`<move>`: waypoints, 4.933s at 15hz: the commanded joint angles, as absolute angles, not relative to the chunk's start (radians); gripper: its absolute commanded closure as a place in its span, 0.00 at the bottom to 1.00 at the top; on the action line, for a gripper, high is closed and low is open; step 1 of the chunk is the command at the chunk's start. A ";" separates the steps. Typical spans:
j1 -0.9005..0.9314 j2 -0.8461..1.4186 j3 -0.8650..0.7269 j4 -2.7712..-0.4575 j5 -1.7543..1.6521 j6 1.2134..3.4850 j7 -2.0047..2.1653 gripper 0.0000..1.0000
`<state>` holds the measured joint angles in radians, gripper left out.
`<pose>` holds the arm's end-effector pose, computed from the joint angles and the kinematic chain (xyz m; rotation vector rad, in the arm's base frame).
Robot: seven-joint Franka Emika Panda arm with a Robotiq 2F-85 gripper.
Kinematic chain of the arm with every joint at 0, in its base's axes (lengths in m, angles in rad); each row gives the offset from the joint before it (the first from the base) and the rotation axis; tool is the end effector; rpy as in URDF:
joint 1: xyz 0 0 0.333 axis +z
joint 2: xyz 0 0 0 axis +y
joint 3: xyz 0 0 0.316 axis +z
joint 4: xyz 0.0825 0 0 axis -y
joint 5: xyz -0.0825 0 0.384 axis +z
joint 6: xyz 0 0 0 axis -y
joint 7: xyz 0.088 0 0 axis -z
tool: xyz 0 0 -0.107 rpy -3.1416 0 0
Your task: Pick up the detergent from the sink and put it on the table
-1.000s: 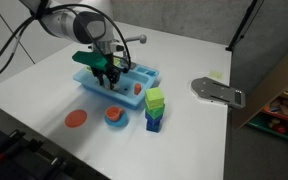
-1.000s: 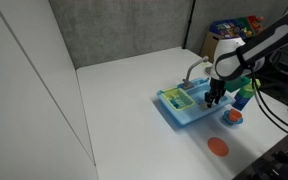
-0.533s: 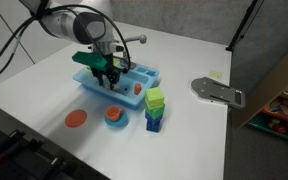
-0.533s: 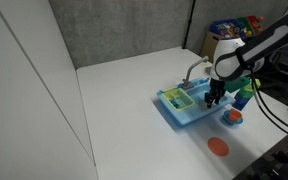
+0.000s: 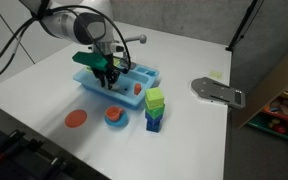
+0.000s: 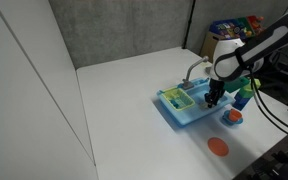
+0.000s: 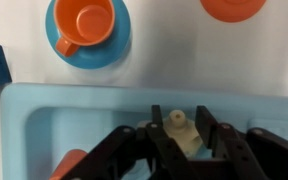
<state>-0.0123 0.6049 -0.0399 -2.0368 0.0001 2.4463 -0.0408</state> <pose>0.5689 -0.0304 0.1268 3.1125 -0.0103 -0.3057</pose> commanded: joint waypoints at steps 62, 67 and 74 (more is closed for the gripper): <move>-0.044 0.483 -0.013 -2.154 -0.004 1.979 -0.159 0.92; -0.060 0.579 -0.020 -2.069 -0.001 1.947 -0.151 0.92; -0.061 0.676 -0.017 -1.973 0.000 1.900 -0.141 0.92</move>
<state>-0.0563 0.6363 -0.0215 -2.0347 0.0002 1.9470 -0.1603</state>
